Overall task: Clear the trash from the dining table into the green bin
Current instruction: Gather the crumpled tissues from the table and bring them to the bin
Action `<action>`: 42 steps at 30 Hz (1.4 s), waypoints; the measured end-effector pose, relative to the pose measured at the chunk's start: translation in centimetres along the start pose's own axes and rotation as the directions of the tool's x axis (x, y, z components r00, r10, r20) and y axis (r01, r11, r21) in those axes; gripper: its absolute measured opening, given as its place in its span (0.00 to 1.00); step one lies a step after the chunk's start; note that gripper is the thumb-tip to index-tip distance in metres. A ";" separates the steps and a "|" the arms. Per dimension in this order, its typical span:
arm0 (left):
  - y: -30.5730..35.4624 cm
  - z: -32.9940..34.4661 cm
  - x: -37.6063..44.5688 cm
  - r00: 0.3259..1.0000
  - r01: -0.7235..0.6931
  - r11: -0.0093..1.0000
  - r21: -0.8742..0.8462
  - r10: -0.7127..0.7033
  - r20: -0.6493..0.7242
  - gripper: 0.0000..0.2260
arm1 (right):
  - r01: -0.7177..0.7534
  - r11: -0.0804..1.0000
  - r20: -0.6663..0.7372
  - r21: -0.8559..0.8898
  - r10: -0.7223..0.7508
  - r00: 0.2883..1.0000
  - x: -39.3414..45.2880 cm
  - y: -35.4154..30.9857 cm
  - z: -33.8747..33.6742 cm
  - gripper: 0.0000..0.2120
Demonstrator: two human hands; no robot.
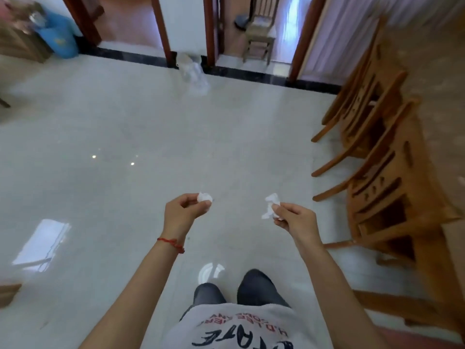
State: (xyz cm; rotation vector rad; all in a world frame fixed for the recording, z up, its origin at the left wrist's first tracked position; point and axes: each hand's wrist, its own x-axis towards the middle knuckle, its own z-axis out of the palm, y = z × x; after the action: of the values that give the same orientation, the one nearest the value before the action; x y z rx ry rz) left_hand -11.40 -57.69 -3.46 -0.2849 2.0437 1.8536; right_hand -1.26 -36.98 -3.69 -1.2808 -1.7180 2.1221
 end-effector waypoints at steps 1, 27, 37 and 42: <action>0.4 0.7 1.0 1.000 0.001 1.000 0.004 -0.001 0.024 0.10 | 0.004 1.000 -0.023 0.013 -0.003 1.000 0.6 -0.4 -0.2 0.12; 17.8 26.1 34.3 0.988 -0.044 0.998 0.043 0.037 0.149 0.10 | 0.066 0.992 -0.087 0.103 -0.057 0.995 36.7 -24.3 1.0 0.03; 25.6 35.0 52.1 0.969 -0.050 0.997 0.064 0.033 0.245 0.12 | 0.062 0.985 -0.190 0.161 -0.030 0.981 53.1 -33.4 3.9 0.09; 30.7 39.9 60.6 0.951 -0.069 0.993 0.092 0.037 0.308 0.10 | 0.039 0.979 -0.244 0.200 0.011 0.970 61.1 -38.5 5.0 0.04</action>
State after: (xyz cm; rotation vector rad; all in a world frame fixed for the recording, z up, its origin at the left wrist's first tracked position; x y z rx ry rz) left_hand -73.28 -8.95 -2.23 0.0826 1.9361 1.6942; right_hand -58.41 7.45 -2.92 -1.3970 -1.3692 1.9741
